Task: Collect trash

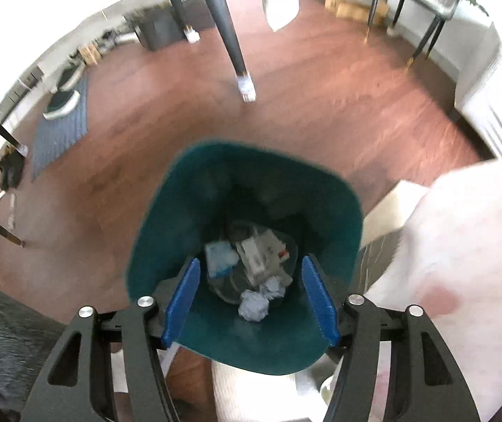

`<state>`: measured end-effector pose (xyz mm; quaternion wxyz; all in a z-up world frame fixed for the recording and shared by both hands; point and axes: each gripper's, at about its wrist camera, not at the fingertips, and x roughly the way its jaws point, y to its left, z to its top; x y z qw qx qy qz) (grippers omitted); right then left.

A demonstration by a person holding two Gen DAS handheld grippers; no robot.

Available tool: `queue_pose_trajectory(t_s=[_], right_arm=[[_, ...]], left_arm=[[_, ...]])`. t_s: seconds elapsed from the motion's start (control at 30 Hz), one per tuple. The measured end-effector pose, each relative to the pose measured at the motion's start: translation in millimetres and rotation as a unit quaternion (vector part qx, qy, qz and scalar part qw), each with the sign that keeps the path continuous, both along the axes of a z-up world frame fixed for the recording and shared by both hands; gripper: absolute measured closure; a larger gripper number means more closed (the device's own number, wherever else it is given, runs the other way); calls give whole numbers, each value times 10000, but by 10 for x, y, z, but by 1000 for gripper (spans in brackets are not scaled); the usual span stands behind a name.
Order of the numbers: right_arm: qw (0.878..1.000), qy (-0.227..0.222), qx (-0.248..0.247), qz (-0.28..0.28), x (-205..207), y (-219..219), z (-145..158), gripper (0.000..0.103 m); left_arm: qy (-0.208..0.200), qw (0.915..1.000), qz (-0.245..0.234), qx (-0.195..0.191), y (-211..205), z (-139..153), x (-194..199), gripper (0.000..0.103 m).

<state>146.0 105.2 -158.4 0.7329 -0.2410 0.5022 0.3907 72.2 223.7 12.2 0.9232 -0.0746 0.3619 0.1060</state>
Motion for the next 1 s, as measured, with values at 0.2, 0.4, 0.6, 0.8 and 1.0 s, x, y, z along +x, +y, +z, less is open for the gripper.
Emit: queue_pose_trajectory(t_s=[0.2,0.4,0.6,0.8,1.0], right_arm=[[9961,-651,593,85,-87,-146,793,50],[9835,-1226,1186,-597,-121,-745,1508,50],[9632,-1767,1383,-1482,-271,-1618,1875,49],[9367,-2082,1605,-2311,-400,-2469,2125,31],[9179,-2459,1644,-2645,-623,-3113,2226,12]], left_arm=[[-370,9991,-19,219,-94,238,-156,11],[-672,9972,47,318,-198,381,-347,7],[-871,9944,-32,600,-452,427,-523,3],[-1012,9924,-82,698,-705,393,-674,3],[-1049,9917,-183,725,-905,292,-684,3]])
